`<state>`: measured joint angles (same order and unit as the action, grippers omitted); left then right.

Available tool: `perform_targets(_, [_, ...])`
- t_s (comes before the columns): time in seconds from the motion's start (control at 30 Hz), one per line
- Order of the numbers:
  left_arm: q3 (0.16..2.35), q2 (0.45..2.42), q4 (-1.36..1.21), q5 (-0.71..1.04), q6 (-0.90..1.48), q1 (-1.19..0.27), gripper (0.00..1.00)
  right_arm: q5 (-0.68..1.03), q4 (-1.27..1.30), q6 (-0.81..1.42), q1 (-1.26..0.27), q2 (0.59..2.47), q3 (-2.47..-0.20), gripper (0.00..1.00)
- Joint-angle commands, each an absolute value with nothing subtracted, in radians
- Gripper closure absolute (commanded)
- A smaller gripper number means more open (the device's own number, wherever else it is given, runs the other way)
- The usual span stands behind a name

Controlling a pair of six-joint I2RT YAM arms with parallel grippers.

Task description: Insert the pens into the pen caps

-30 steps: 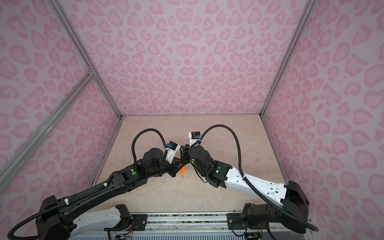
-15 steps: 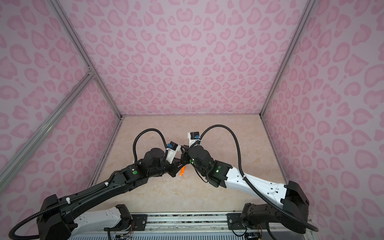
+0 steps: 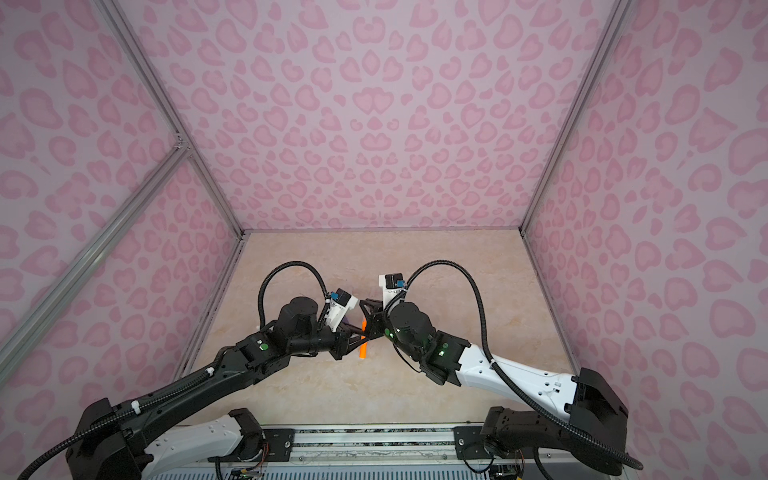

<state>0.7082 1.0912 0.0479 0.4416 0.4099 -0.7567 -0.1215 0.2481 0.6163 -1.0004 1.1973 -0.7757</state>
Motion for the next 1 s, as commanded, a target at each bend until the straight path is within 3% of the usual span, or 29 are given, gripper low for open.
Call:
perform_targets(0.0, [0.694,1.067,-0.135,0.458,0.469,-0.740,0.96,0.027,0.300,0.610,-0.988,1.170,-0.715,1.00])
perform_targets(0.27, [0.678,1.064,-0.184,0.534,0.488,-0.727,0.96,0.203,0.420,0.594,-0.957,1.106,-0.629,1.00])
perform_targets(0.4, [0.691,1.066,-0.151,0.498,0.473,-0.727,0.96,0.181,0.364,0.608,-0.960,1.118,-0.641,1.00])
perform_targets(0.67, [0.724,1.075,-0.029,0.308,0.436,-0.727,0.96,-0.147,-0.012,0.595,-1.078,1.184,-0.815,1.00])
perform_targets(0.97, [0.744,1.054,0.061,0.110,0.407,-0.745,0.96,-0.368,-0.292,0.704,-1.160,1.323,-0.952,1.00])
